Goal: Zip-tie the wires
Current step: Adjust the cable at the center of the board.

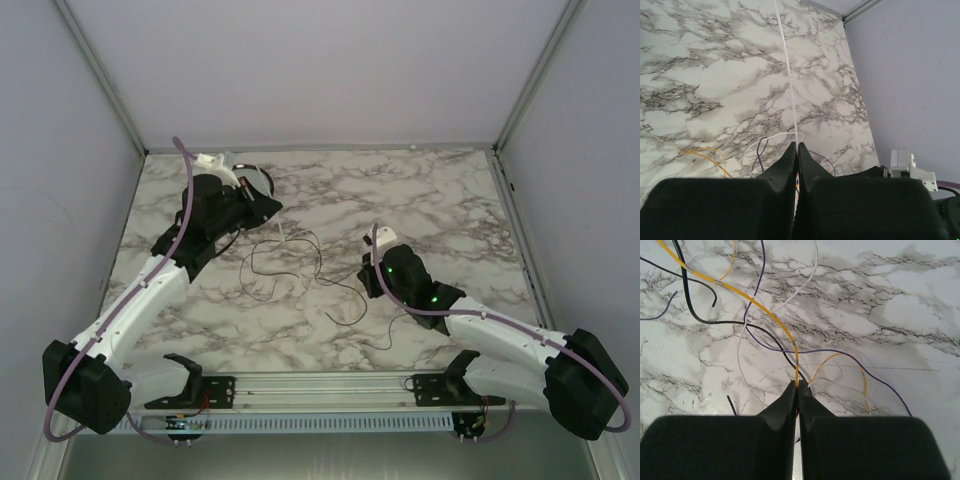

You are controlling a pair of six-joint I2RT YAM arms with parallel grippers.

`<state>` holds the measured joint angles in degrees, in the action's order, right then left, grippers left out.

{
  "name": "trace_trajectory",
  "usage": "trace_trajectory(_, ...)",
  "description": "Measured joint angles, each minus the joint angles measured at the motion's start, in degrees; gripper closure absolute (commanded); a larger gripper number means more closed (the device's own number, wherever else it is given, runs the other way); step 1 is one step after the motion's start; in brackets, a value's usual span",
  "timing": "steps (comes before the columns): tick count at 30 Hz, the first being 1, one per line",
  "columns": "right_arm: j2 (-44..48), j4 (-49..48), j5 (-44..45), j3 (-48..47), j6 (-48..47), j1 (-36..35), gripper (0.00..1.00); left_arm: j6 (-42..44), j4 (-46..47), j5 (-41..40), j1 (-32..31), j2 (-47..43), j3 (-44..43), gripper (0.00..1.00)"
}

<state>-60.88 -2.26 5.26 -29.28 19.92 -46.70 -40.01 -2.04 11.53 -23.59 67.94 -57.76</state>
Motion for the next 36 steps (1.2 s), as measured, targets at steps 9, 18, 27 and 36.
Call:
trace_trajectory(9,-0.07,1.03,1.16,0.0,0.72,1.9,1.0,0.57,-0.81,0.0,0.04,0.0,-1.22,1.0)
trace_trajectory(18,-1.53,1.84,1.18,0.0,1.33,2.97,1.0,0.96,-1.07,0.0,0.04,0.0,-1.44,1.0)
trace_trajectory(27,-1.79,2.08,-1.14,-0.66,0.98,3.19,0.61,0.98,-1.09,0.72,0.04,0.0,-1.44,1.0)
trace_trajectory(36,1.92,2.03,-1.7,-7.02,-2.14,3.23,0.5,0.98,-1.07,1.62,0.04,0.02,-1.53,1.0)
